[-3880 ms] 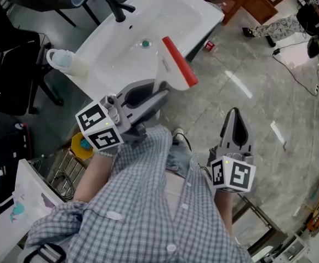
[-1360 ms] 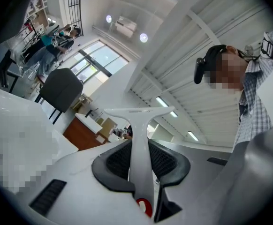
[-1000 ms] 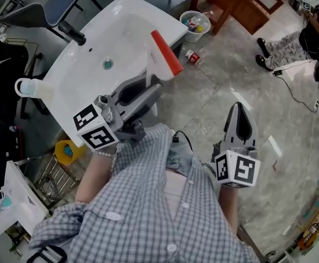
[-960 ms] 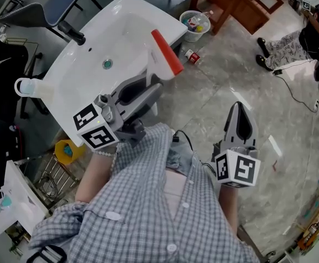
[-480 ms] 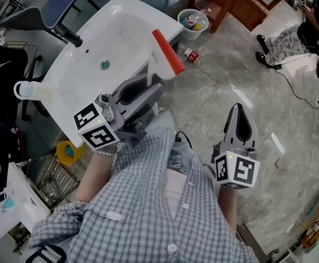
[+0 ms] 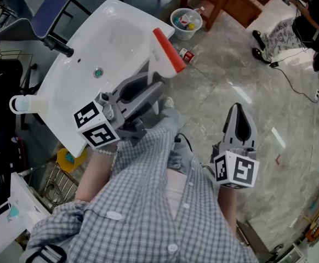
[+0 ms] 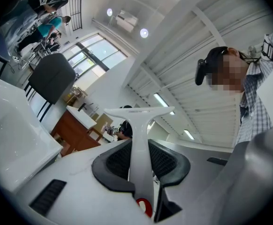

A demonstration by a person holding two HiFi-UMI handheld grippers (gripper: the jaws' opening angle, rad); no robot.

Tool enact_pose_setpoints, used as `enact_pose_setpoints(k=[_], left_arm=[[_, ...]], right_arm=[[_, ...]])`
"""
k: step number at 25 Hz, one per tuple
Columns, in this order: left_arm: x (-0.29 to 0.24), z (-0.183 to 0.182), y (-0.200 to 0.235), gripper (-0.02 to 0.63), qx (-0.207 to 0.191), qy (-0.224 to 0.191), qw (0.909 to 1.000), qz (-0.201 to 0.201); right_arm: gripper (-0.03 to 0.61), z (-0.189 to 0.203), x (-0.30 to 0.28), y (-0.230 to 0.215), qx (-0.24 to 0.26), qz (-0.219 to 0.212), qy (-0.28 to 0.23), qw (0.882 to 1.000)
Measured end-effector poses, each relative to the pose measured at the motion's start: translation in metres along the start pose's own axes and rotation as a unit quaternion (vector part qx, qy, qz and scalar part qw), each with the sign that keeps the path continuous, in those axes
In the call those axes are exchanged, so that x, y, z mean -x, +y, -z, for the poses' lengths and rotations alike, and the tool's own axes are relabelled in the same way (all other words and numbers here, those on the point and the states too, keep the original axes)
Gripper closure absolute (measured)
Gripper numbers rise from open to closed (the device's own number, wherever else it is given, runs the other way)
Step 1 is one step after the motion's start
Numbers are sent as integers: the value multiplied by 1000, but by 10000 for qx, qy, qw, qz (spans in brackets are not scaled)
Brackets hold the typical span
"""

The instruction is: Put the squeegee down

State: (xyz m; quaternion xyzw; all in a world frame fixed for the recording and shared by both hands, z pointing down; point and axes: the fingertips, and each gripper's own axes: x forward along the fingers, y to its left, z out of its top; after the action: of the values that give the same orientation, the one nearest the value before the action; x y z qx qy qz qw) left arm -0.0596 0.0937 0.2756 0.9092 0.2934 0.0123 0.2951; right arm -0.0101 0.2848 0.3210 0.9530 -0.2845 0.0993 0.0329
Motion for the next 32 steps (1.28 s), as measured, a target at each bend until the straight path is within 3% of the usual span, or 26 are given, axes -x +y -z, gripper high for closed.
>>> enact_pose_setpoints(k=[18, 32], left_arm=[[-72, -23, 71, 525, 22, 110, 9999, -123], [-94, -71, 141, 525, -139, -121, 9977, -651]], right_arm=[[569, -16, -97, -39, 23, -70, 142, 9999], [569, -49, -196, -30, 143, -658, 95, 9977]])
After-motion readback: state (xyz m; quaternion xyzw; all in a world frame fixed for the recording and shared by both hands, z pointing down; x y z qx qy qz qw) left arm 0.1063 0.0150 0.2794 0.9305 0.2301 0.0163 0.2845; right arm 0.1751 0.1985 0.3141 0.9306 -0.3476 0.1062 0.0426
